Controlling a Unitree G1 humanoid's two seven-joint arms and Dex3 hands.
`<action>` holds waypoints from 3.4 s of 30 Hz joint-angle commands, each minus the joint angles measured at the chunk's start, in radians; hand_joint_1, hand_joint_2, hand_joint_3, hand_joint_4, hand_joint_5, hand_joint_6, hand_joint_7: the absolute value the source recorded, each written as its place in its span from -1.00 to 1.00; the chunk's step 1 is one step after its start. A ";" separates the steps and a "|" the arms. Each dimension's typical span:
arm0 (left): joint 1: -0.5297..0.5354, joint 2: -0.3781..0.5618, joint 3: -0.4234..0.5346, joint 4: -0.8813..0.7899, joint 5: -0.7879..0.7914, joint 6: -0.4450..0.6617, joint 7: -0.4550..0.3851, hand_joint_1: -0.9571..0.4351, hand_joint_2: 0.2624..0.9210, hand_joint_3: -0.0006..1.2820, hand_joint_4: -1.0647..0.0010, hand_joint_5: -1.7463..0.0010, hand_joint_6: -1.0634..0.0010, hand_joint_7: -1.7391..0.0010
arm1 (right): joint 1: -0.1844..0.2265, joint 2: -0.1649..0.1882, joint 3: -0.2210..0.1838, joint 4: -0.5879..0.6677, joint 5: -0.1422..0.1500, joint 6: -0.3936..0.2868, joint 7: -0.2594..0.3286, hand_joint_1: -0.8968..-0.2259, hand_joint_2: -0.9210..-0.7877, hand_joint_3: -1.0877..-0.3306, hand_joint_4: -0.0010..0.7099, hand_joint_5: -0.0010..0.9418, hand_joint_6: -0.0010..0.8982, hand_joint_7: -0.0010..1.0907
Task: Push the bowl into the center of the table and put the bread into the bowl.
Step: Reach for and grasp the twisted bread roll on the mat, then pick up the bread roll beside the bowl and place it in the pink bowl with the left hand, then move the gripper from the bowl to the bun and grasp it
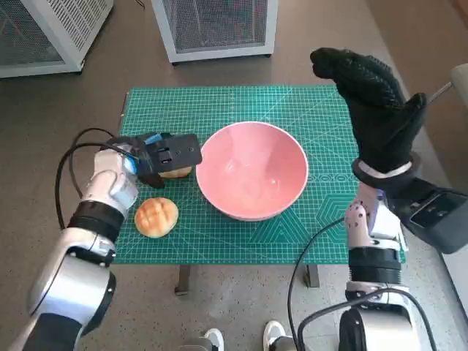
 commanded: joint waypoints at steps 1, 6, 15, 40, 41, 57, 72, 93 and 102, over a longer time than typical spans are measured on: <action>-0.022 -0.014 -0.013 0.044 0.010 -0.023 0.036 0.37 0.48 -0.97 0.72 0.98 0.44 0.96 | 0.028 0.007 0.000 -0.007 0.013 0.013 -0.009 -0.07 -1.00 0.15 -0.33 -0.99 -0.93 0.14; -0.009 -0.021 -0.006 0.063 -0.001 -0.053 0.084 0.39 0.56 -0.96 0.48 0.97 0.29 0.96 | 0.035 0.009 0.003 -0.021 0.011 0.017 -0.017 -0.09 -1.00 0.15 -0.32 -0.99 -0.93 0.13; 0.020 -0.005 -0.046 0.083 0.041 -0.146 0.235 0.75 0.96 -0.91 -0.27 -0.27 -0.42 0.64 | 0.046 0.009 0.008 -0.041 0.010 0.025 -0.024 -0.12 -1.00 0.16 -0.32 -0.99 -0.94 0.13; 0.208 0.157 0.183 -0.706 -0.039 -0.129 0.303 0.38 0.98 -0.94 -0.37 -0.31 -0.26 -0.27 | 0.045 0.011 0.013 -0.038 0.054 0.057 0.014 -0.10 -1.00 0.17 -0.31 -0.99 -0.95 0.12; 0.225 0.158 0.194 -0.755 -0.038 -0.121 0.298 0.38 0.98 -0.94 -0.39 -0.29 -0.26 -0.28 | 0.045 0.011 0.013 -0.037 0.055 0.057 0.015 -0.09 -1.00 0.17 -0.31 -0.99 -0.95 0.12; 0.377 0.115 0.194 -1.204 -0.021 -0.160 0.210 0.38 0.94 -0.97 -0.56 -0.16 -0.28 -0.27 | 0.046 0.011 0.015 -0.038 0.063 0.068 0.026 -0.04 -1.00 0.15 -0.28 -0.98 -0.94 0.11; 0.364 0.051 0.098 -1.038 -0.004 -0.293 0.149 0.38 0.99 -0.96 -0.43 -0.22 -0.23 -0.33 | 0.059 0.001 0.007 -0.062 0.079 0.101 0.040 -0.11 -1.00 0.23 -0.27 -0.99 -0.95 0.12; 0.398 0.056 0.071 -1.048 0.039 -0.256 -0.011 -0.17 0.78 -0.97 0.91 0.99 0.68 0.93 | 0.081 0.000 0.007 -0.101 0.064 0.122 0.020 -0.15 -1.00 0.24 -0.28 -0.99 -0.94 0.12; 0.433 0.070 0.131 -1.130 -0.021 -0.227 -0.066 -0.22 0.79 -0.98 0.99 1.00 0.71 0.95 | 0.081 0.003 0.011 -0.105 0.054 0.120 0.009 -0.15 -1.00 0.24 -0.28 -0.99 -0.94 0.12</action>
